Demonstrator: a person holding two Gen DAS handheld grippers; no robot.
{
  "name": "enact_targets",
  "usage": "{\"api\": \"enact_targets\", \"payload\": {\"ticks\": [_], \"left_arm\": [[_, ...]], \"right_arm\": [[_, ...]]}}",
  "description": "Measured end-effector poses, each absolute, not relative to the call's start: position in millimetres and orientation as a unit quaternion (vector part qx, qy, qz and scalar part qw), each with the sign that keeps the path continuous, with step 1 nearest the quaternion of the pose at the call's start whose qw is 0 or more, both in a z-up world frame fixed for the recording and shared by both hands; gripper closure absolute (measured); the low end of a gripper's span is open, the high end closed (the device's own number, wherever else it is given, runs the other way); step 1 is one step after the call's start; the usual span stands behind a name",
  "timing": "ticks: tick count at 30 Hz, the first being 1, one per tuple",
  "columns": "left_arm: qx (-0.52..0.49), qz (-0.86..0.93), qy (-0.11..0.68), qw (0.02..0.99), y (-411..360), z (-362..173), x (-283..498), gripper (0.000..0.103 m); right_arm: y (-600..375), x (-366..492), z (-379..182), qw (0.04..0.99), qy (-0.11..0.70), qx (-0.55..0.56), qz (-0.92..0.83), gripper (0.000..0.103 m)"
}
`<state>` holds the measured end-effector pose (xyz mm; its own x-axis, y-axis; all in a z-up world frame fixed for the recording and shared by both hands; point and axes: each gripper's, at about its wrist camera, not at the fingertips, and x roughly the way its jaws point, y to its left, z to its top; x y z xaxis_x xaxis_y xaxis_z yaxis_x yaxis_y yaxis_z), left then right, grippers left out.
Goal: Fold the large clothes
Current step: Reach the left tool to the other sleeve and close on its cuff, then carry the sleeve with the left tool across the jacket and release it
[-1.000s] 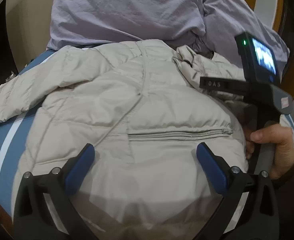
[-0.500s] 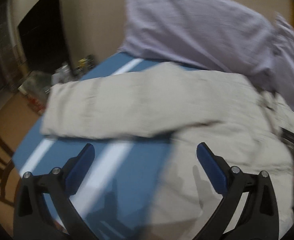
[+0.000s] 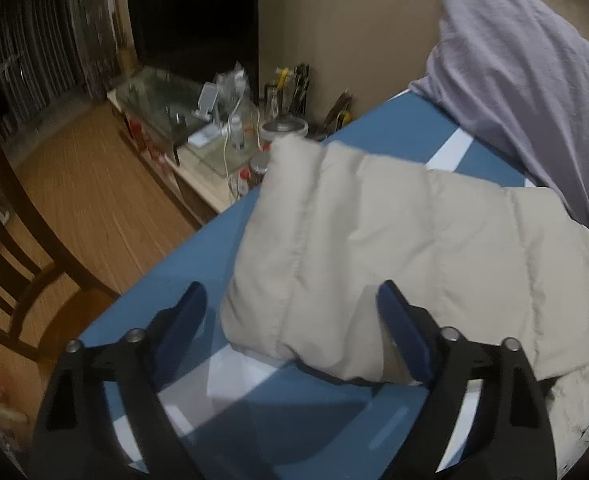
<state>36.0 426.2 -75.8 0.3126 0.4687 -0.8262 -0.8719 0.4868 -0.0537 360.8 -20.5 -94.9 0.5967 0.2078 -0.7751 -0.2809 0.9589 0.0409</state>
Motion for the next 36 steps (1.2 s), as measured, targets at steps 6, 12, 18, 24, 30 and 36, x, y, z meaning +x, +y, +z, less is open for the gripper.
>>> {"api": "enact_targets", "payload": {"ticks": [6, 12, 18, 24, 30, 36], "left_arm": [[-0.267, 0.421, 0.388, 0.775, 426, -84, 34, 0.023], [-0.252, 0.415, 0.379, 0.788, 419, -85, 37, 0.055], [-0.237, 0.414, 0.384, 0.791, 405, -77, 54, 0.082], [-0.209, 0.417, 0.369, 0.804, 385, -47, 65, 0.084], [-0.177, 0.394, 0.333, 0.838, 354, 4, 79, 0.084], [-0.156, 0.346, 0.304, 0.874, 307, 44, 102, 0.084]], "right_arm": [[-21, 361, -95, 0.893, 0.427, -0.043, 0.137, 0.001], [-21, 361, -95, 0.893, 0.427, -0.042, 0.138, 0.001], [-22, 361, -95, 0.893, 0.427, -0.041, 0.139, 0.001], [-21, 361, -95, 0.893, 0.427, -0.041, 0.139, 0.001], [-23, 356, -91, 0.886, 0.438, -0.046, 0.145, 0.001], [-41, 338, -73, 0.878, 0.446, -0.026, 0.172, 0.001]]}}
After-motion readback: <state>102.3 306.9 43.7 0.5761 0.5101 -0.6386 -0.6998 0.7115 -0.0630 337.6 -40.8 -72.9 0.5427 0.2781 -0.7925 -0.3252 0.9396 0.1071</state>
